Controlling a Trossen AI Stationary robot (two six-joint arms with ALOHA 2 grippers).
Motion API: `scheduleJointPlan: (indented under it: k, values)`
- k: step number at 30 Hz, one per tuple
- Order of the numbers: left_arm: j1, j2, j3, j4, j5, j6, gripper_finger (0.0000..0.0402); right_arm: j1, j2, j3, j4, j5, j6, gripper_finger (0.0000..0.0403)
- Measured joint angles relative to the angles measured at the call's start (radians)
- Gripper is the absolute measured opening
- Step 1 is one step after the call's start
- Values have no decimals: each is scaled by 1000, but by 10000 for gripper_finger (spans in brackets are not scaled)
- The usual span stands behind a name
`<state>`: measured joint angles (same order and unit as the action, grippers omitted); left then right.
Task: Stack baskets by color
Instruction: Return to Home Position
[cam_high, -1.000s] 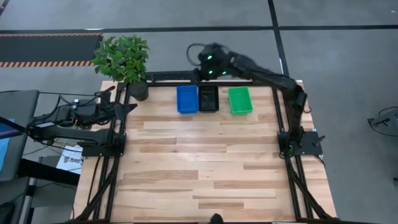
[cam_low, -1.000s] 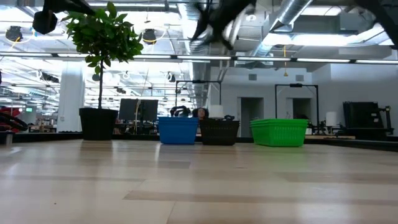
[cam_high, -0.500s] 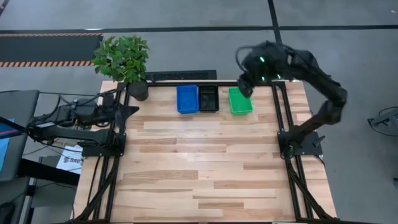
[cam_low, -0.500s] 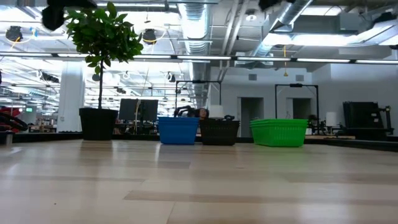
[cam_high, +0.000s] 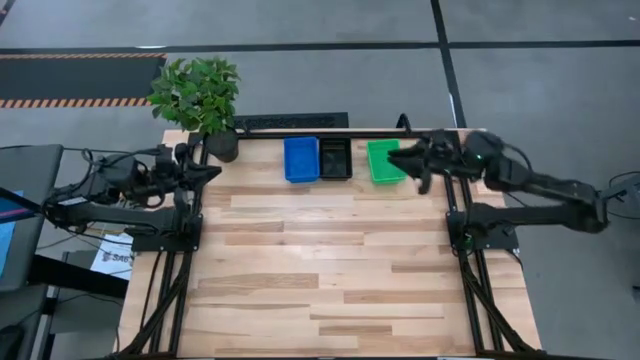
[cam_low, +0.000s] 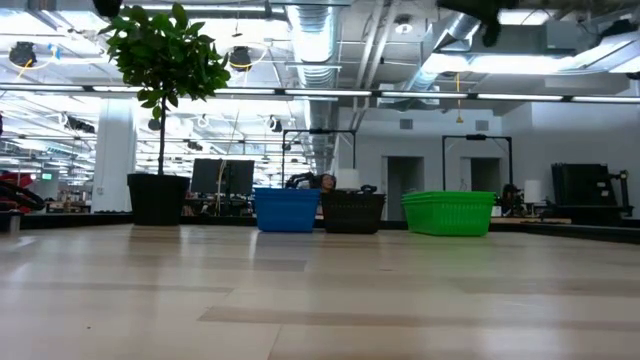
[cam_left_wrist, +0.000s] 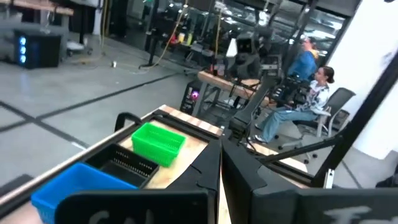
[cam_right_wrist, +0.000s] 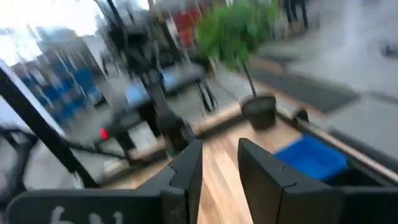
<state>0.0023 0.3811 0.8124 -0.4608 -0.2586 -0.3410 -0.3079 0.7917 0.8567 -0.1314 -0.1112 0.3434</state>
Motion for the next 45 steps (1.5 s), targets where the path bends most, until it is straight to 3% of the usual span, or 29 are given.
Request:
scheduleJointPlan:
  k: [4, 9, 16, 22, 28, 38, 45]
  values:
    - [0, -8, 0, 2, 21, 54, 0, 49, -196, -250, 219, 4, 35, 123]
    - [1, -33, -69, 22, 20, 85, 0, 105, -410, -459, 320, 31, 52, 123]
    - [1, -157, -327, 188, 97, 36, 0, 187, -618, -636, 353, 74, 33, 123]
    - [1, -364, -491, 184, 97, -32, 0, 224, -742, -739, 352, 114, 25, 123]
    - [0, -344, -520, 131, 82, -7, 0, 254, -791, -842, 409, 116, -27, 123]
    - [1, -377, -523, 30, -21, 49, 0, 255, -773, -848, 302, 149, -106, 123]
    - [0, -378, -624, 103, -22, 2, 0, 255, -772, -849, 226, 165, -107, 123]
